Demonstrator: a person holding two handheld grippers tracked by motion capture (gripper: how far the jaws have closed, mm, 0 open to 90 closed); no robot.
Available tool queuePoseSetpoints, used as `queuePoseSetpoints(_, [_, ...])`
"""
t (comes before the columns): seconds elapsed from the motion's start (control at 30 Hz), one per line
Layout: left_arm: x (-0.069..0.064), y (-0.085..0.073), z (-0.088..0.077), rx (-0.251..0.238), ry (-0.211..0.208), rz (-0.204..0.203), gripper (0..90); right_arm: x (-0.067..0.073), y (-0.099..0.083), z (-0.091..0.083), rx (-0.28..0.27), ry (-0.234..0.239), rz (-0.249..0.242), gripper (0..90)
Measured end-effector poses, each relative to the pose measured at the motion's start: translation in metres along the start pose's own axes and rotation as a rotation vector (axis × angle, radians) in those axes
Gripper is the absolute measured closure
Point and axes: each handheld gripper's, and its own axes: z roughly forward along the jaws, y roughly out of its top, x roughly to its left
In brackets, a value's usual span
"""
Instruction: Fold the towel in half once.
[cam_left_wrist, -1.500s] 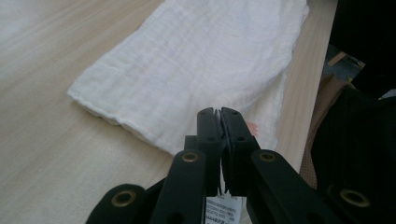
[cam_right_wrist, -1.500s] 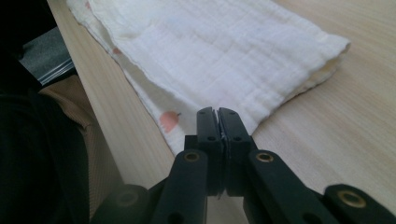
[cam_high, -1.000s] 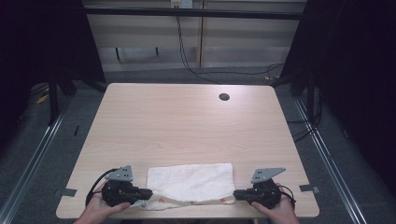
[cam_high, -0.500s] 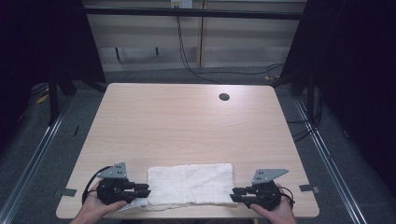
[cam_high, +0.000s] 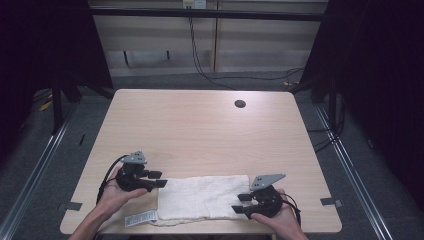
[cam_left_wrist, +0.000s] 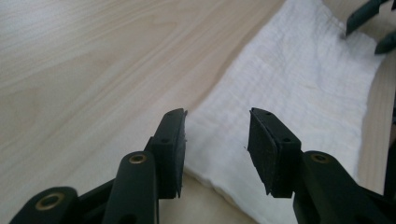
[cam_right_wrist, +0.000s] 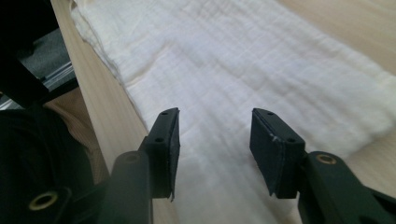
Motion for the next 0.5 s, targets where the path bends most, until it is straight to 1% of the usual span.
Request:
queuePoseSetpoints(0.03, [0.001, -0.002, 0.003, 0.001, 0.018, -0.004, 56.4, 0.001, -0.001, 0.003, 0.008, -0.001, -0.003, 50.4])
queuePoseSetpoints(0.07, [0.002, -0.004, 0.006, 0.0, 0.027, -0.007, 53.6, 0.004, -0.003, 0.005, 0.016, -0.002, -0.019, 49.7])
queuePoseSetpoints(0.1, [0.003, -0.008, 0.007, -0.009, 0.029, -0.015, 53.6, 0.004, -0.003, 0.005, 0.016, -0.002, -0.019, 49.7])
queuePoseSetpoints(0.13, [0.003, -0.01, 0.007, -0.007, 0.026, -0.019, 53.3, 0.006, -0.004, 0.005, 0.022, 0.003, -0.021, 48.9])
queuePoseSetpoints(0.17, [0.003, -0.013, 0.007, -0.005, 0.032, -0.021, 53.1, 0.007, -0.004, 0.006, 0.022, 0.004, -0.033, 46.9])
queuePoseSetpoints(0.2, [0.003, -0.015, 0.007, 0.003, 0.028, -0.017, 53.2, 0.01, -0.005, 0.008, 0.026, 0.022, -0.054, 45.6])
queuePoseSetpoints(0.23, [0.003, -0.015, 0.008, 0.008, 0.029, -0.016, 53.2, 0.01, -0.005, 0.008, 0.026, 0.022, -0.054, 45.6])
queuePoseSetpoints(0.27, [0.003, -0.016, 0.009, 0.017, 0.048, -0.011, 55.7, 0.013, -0.007, 0.01, 0.034, 0.004, -0.065, 44.1])
queuePoseSetpoints(0.3, [0.004, -0.016, 0.01, 0.016, 0.041, -0.008, 55.7, 0.013, -0.007, 0.01, 0.034, 0.004, -0.065, 44.1])
queuePoseSetpoints(0.33, [0.004, -0.016, 0.01, 0.022, 0.028, -0.003, 58.8, 0.014, -0.007, 0.01, 0.032, 0.0, -0.066, 44.7])
queuePoseSetpoints(0.37, [0.004, -0.016, 0.011, 0.029, 0.032, 0.004, 61.0, 0.015, -0.007, 0.011, 0.033, -0.011, -0.077, 47.1])
queuePoseSetpoints(0.4, [0.004, -0.017, 0.012, 0.032, 0.037, 0.006, 62.0, 0.016, -0.007, 0.011, 0.026, -0.022, -0.075, 49.0])
queuePoseSetpoints(0.43, [0.004, -0.017, 0.014, 0.047, 0.034, 0.011, 63.1, 0.016, -0.007, 0.012, 0.024, -0.031, -0.082, 52.2])
queuePoseSetpoints(0.5, [0.003, -0.018, 0.015, 0.05, 0.03, 0.017, 66.7, 0.018, -0.007, 0.012, 0.027, -0.069, -0.107, 59.2])
